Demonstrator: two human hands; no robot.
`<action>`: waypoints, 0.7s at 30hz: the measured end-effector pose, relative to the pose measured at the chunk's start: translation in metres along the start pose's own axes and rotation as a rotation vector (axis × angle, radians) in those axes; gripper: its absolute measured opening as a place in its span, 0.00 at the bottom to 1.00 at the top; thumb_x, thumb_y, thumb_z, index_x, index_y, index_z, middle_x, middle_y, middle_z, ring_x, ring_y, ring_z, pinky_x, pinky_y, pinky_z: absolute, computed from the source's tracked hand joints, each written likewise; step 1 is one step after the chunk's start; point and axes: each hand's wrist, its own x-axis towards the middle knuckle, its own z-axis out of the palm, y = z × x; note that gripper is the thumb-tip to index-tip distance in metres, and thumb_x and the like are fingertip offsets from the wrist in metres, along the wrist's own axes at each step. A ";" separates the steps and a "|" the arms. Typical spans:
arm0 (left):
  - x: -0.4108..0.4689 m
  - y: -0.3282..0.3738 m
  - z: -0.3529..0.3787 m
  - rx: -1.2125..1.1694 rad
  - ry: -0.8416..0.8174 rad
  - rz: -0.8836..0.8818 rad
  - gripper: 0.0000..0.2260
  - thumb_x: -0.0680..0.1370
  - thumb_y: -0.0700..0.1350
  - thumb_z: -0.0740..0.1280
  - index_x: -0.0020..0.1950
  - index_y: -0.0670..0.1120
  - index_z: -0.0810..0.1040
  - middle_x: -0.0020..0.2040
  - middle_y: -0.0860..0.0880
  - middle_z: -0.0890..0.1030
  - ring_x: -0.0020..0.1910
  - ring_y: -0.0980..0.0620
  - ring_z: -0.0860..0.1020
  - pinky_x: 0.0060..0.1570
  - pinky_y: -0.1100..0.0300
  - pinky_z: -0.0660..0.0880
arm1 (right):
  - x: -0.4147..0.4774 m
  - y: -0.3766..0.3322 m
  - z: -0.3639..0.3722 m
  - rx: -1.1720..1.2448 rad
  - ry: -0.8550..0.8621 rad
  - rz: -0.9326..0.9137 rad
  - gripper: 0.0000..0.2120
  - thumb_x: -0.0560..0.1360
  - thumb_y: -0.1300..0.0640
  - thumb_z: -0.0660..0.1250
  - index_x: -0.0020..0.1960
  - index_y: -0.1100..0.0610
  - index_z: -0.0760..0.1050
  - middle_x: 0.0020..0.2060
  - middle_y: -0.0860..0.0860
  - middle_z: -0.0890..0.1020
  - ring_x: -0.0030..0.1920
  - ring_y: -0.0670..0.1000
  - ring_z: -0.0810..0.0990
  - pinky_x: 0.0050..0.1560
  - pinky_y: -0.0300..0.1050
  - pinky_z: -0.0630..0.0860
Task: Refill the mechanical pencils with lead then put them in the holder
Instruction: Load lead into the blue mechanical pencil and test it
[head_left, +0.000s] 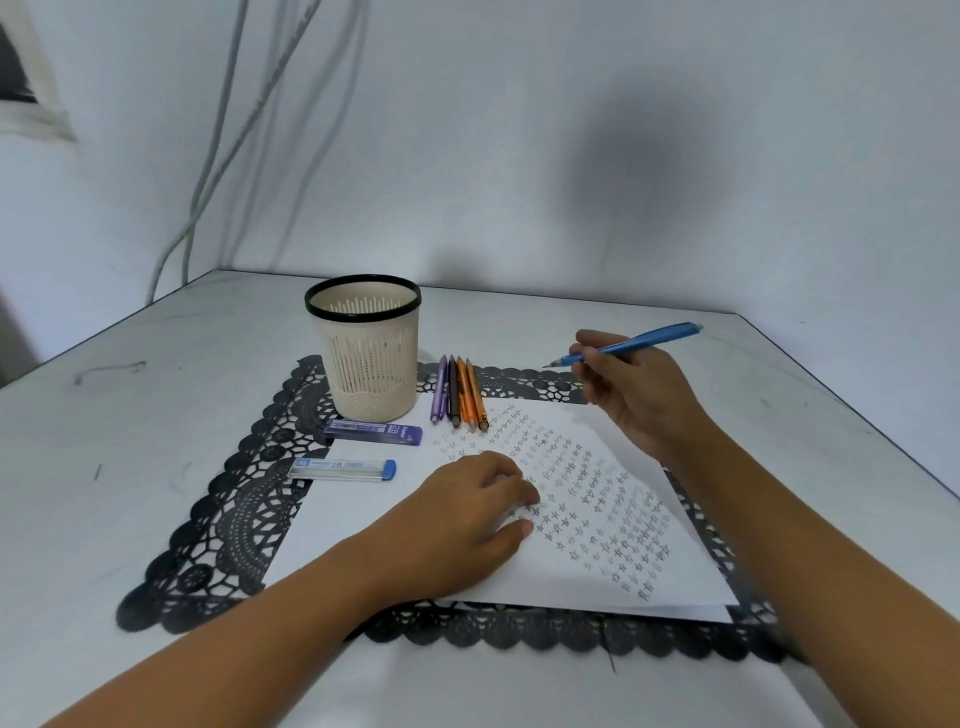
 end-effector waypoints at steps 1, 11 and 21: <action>0.001 0.000 0.000 0.003 0.000 0.000 0.16 0.79 0.52 0.58 0.66 0.52 0.70 0.65 0.53 0.68 0.63 0.56 0.65 0.62 0.66 0.61 | 0.005 0.005 0.001 -0.008 0.018 -0.009 0.09 0.77 0.65 0.60 0.55 0.65 0.74 0.41 0.56 0.79 0.36 0.48 0.77 0.32 0.34 0.75; 0.000 -0.003 0.002 0.026 0.002 0.002 0.16 0.79 0.52 0.58 0.66 0.51 0.70 0.65 0.51 0.68 0.63 0.54 0.66 0.63 0.63 0.62 | 0.042 0.032 0.008 -0.294 -0.057 -0.059 0.07 0.74 0.71 0.62 0.42 0.61 0.71 0.35 0.59 0.77 0.37 0.54 0.77 0.39 0.43 0.77; 0.000 -0.007 0.005 0.047 0.030 0.035 0.16 0.78 0.52 0.57 0.64 0.49 0.71 0.64 0.49 0.70 0.62 0.52 0.68 0.60 0.62 0.63 | 0.042 0.042 0.009 -0.462 -0.096 -0.052 0.04 0.72 0.69 0.65 0.40 0.63 0.74 0.33 0.58 0.79 0.32 0.50 0.79 0.39 0.39 0.80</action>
